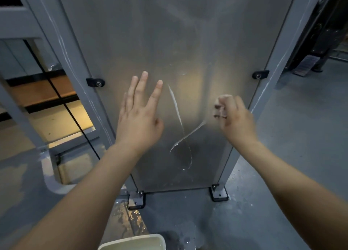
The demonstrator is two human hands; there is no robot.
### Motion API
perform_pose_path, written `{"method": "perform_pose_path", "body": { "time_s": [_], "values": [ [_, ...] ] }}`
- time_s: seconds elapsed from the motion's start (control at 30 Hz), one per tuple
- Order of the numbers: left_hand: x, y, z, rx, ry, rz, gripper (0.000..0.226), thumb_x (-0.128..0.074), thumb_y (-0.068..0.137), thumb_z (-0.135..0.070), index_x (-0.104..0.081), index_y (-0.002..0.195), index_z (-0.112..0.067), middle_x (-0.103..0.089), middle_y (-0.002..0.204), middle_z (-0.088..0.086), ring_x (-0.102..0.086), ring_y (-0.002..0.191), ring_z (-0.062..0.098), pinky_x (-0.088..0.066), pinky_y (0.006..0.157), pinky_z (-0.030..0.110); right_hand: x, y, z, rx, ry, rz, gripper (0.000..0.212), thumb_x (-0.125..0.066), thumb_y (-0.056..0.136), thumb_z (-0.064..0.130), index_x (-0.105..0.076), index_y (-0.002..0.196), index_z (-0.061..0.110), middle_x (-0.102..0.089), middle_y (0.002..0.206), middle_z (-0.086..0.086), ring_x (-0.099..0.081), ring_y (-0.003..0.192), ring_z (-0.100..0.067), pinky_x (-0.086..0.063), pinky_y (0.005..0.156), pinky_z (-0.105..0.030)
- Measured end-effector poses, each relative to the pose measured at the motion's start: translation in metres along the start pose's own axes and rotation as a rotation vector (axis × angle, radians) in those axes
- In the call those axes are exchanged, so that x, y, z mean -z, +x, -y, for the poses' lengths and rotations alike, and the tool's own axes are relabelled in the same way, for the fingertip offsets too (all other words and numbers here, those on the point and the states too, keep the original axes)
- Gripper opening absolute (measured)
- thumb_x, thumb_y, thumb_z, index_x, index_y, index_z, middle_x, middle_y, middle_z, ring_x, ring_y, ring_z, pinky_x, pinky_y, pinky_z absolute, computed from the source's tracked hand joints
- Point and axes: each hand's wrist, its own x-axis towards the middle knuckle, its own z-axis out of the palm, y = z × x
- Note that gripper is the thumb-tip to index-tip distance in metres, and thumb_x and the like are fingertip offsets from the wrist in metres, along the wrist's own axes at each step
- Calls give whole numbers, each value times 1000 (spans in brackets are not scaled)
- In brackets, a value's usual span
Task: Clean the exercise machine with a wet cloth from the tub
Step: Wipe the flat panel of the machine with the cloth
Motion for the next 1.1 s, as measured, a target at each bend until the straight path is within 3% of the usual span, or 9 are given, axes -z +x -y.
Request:
{"method": "perform_pose_path", "body": {
  "time_s": [0.07, 0.17, 0.27, 0.37, 0.47, 0.67, 0.87, 1.03, 1.1],
  "values": [
    [-14, -16, 2, 83, -80, 22, 96, -62, 91, -20, -1, 163, -37, 25, 167, -8, 26, 154, 15, -7, 124, 49, 5, 13, 17, -13, 21, -97, 32, -66, 80, 0, -59, 110, 11, -59, 103, -14, -59, 68, -42, -47, 52, -38],
    [-32, -30, 7, 137, -131, 42, 97, -63, 92, -22, 1, 163, -40, 29, 166, -11, 28, 153, 13, -3, 122, 48, 8, 43, 53, 220, -29, -192, 31, -71, 79, 2, -64, 106, 16, -60, 102, -4, -51, 72, -21, -31, 52, -26],
    [-43, -39, 17, 174, -152, 54, 98, -64, 94, -27, 4, 161, -44, 36, 162, -16, 33, 151, 11, 0, 119, 44, -1, 70, 74, 152, 20, -320, 35, -68, 78, 5, -67, 111, 15, -63, 104, -7, -57, 75, -25, -40, 51, -30],
    [-55, -49, 26, 194, -164, 74, 99, -64, 94, -29, 7, 160, -47, 41, 159, -18, 36, 149, 12, 3, 121, 47, -27, 41, 73, 373, -98, -148, 39, -66, 80, 3, -68, 117, 16, -62, 113, -5, -64, 81, -31, -51, 47, -36],
    [-64, -49, 34, 177, -159, 103, 102, -64, 94, -30, 13, 159, -47, 45, 157, -16, 40, 147, 14, 7, 122, 47, -21, 32, 66, 667, -266, 53, 36, -73, 80, 9, -71, 114, 20, -66, 105, -3, -67, 75, -28, -35, 44, -24],
    [-69, -48, 39, 167, -171, 107, 102, -62, 93, -30, 14, 159, -47, 45, 157, -14, 41, 147, 16, 9, 123, 48, -2, 70, 88, 274, -112, -273, 34, -61, 81, 23, -61, 114, 23, -63, 99, -5, -60, 68, -32, -41, 48, -30],
    [-57, -48, 35, 162, -200, 142, 97, -60, 94, -37, 10, 160, -45, 47, 156, -15, 41, 147, 16, 7, 123, 49, -18, 52, 88, 626, -327, -5, 31, -72, 81, 29, -68, 112, 24, -68, 101, 0, -66, 60, -29, -40, 39, -27],
    [-48, -51, 43, 139, -165, 195, 92, -57, 96, -40, 8, 160, -46, 46, 156, -17, 39, 148, 14, 7, 124, 49, -5, 72, 96, 271, -157, -280, 35, -69, 77, 15, -65, 110, 24, -64, 103, -5, -61, 71, -32, -39, 46, -29],
    [-47, -51, 46, 133, -143, 196, 90, -57, 95, -41, 4, 161, -45, 45, 157, -18, 37, 149, 13, 5, 125, 51, -29, 50, 104, 428, -178, -170, 40, -71, 75, 9, -65, 112, 24, -65, 108, -5, -65, 77, -30, -43, 44, -29]
  ]
}}
